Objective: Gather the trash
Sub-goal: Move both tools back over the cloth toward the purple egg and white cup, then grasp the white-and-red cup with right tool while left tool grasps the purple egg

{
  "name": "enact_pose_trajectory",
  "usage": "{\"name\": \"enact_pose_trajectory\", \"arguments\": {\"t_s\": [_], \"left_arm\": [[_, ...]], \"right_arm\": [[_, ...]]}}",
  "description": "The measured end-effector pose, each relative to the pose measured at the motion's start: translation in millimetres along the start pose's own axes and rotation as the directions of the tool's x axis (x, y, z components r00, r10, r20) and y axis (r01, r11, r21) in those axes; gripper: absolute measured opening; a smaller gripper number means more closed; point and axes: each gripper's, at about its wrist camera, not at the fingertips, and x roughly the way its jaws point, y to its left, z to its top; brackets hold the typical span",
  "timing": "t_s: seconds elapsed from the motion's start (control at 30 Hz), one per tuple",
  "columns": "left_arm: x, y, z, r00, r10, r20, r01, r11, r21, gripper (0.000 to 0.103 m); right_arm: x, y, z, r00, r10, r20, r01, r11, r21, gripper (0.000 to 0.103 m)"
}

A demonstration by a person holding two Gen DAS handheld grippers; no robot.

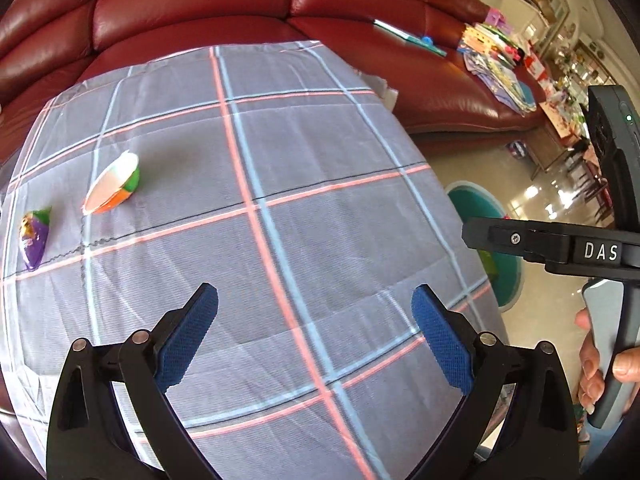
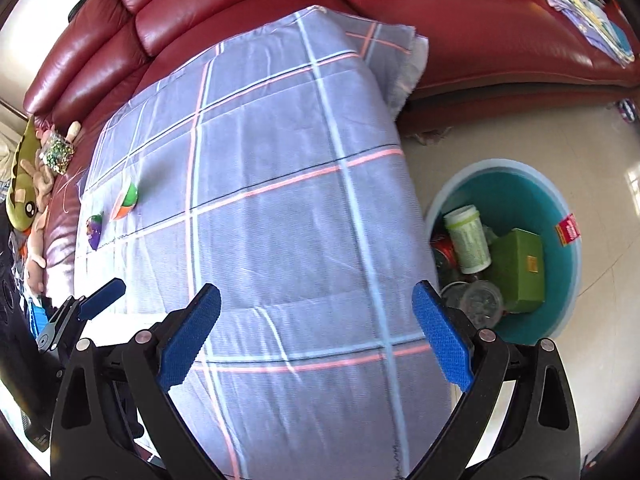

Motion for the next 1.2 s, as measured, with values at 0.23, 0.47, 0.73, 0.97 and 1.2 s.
{"name": "enact_pose_trajectory", "arguments": {"t_s": [0.23,0.47,0.73,0.97,1.2], "left_arm": [[-18.2,84.0,-16.0,0.998,0.066,0.023,-0.062,0.99,-0.126,0.098],[-30.5,166.7,-27.0,0.989,0.143,0.025,-0.132,0.96,-0.245,0.098],[-30.5,227.6,-35.7,0.983,0.185,0.015,-0.17,0.93,-0.324,0.098],[-22.2,250.1,-28.0,0.982,0.189,0.0,-0.178,0.927,-0.329,0.098],[-20.2,263.7,-19.6,0.98,0.197,0.008,-0.184,0.93,-0.318,0.098]], "right_arm": [[31.5,71.6,21.2,0.998,0.025,-0.049,-0.029,0.996,-0.079,0.092],[68.5,139.6,32.9,0.993,0.04,-0.108,-0.056,0.987,-0.148,0.092],[105.3,207.2,51.0,0.985,0.069,-0.159,-0.103,0.972,-0.213,0.091],[129.3,230.4,68.7,0.982,0.066,-0.177,-0.104,0.971,-0.213,0.062],[143.4,234.3,80.7,0.985,0.08,-0.153,-0.108,0.978,-0.18,0.045]]}}
